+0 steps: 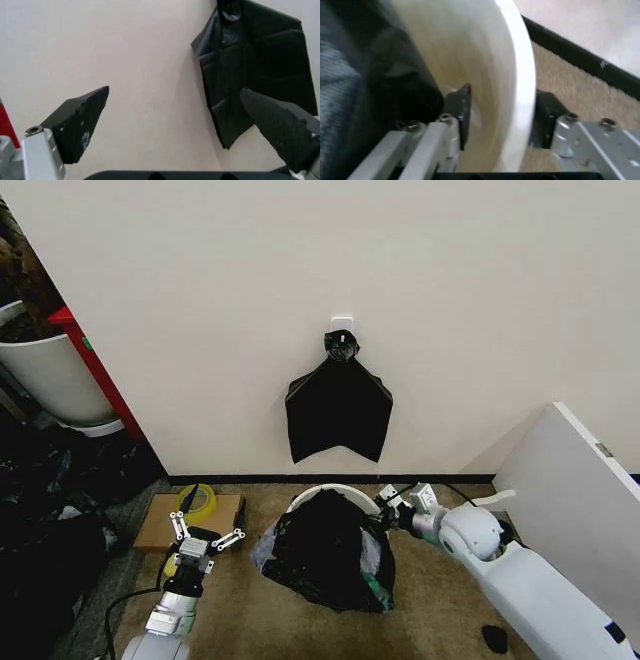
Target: Place the garbage bag over the trash bin.
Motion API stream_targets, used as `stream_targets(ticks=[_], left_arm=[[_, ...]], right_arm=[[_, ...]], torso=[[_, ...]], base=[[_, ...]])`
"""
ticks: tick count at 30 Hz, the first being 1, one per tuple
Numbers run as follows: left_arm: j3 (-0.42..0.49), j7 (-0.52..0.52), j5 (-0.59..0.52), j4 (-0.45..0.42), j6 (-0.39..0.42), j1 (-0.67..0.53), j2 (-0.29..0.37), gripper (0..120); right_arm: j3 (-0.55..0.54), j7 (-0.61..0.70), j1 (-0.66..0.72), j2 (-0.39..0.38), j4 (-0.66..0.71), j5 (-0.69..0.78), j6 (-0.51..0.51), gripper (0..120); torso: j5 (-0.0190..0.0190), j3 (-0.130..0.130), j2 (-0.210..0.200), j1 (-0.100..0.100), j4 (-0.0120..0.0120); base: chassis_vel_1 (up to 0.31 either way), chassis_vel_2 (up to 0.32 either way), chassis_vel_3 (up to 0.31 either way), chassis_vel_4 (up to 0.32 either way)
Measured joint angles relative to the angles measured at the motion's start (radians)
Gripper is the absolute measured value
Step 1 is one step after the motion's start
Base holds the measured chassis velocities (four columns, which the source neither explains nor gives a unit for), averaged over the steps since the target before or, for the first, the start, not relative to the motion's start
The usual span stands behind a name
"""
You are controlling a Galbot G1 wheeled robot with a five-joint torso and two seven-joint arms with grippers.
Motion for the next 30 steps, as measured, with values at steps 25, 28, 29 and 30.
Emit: stream_targets(ticks=[25,28,29,30], left_arm=[[0.02,-0.039,0.022,-0.008,0.008,-0.008,-0.004,100],[0.019,-0.043,0.022,-0.013,0.008,-0.004,-0.003,100],[0.019,-0.043,0.022,-0.013,0.008,-0.004,-0.003,100],[0.019,-0.044,0.022,-0.014,0.008,-0.004,-0.003,100]], right_arm=[[0.069,1.339,-0.353,0.29,0.325,0.63,0.586,2],[0.049,1.405,-0.367,0.362,0.304,0.533,0.717,2],[0.049,1.405,-0.367,0.362,0.304,0.533,0.717,2],[0.044,1.415,-0.373,0.376,0.299,0.514,0.734,2]], torso=[[-0.0004,0.0,0.0,0.0,0.0],[-0.0001,0.0,0.0,0.0,0.0001],[-0.0001,0.0,0.0,0.0,0.0001],[-0.0001,0.0,0.0,0.0,0.0001]], base=[[0.0,0.0,0.0,0.0],[0.0,0.0,0.0,0.0],[0.0,0.0,0.0,0.0],[0.0,0.0,0.0,0.0]])
